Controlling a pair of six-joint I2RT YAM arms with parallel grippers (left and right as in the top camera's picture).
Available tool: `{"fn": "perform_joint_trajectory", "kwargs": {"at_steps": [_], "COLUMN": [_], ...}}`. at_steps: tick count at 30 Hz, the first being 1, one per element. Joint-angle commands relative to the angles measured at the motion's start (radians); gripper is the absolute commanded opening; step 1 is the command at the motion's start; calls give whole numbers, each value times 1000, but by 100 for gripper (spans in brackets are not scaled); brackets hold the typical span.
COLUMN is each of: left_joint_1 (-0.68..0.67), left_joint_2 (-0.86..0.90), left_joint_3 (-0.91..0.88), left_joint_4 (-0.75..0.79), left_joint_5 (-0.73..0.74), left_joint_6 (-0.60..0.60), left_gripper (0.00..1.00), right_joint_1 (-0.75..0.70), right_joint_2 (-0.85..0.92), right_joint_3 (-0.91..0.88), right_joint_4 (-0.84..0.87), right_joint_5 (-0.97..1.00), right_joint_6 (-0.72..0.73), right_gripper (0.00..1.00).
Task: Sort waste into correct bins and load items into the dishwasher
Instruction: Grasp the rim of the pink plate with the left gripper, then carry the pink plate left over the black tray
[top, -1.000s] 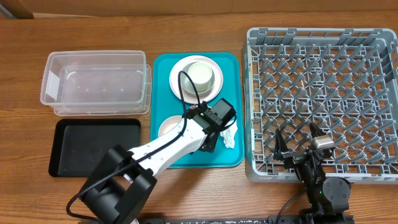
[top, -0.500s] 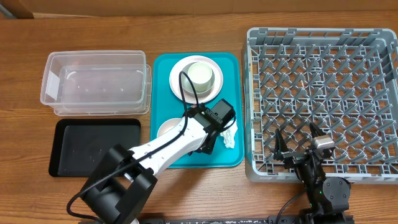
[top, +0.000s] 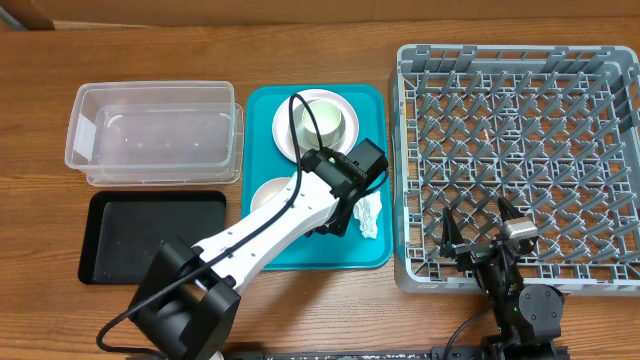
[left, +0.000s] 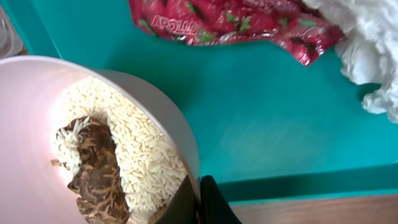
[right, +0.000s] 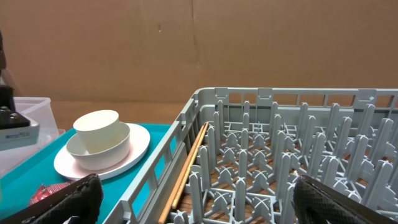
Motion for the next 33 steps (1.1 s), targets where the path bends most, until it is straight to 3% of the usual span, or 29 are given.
{"fn": "perform_joint_trajectory", "kwargs": {"at_steps": [1, 9, 21, 33], "left_joint_1": [30, 184, 647, 1123], "left_joint_2": [-78, -271, -401, -413], "left_joint_3": [32, 30, -81, -274], "left_joint_4": [-19, -58, -33, 64], "left_joint_5": [12, 61, 413, 880], "left_joint_6": [-6, 27, 230, 466], "left_gripper": [4, 4, 4, 4], "right_joint_1": [-3, -3, -3, -3], "right_joint_2": [-11, -11, -11, -11], "right_joint_3": [-11, -11, -11, -11], "right_joint_4": [6, 6, 6, 6], "right_joint_5": [3, 3, 3, 3], "right_joint_6": [1, 1, 1, 1], "right_gripper": [100, 100, 100, 100]}}
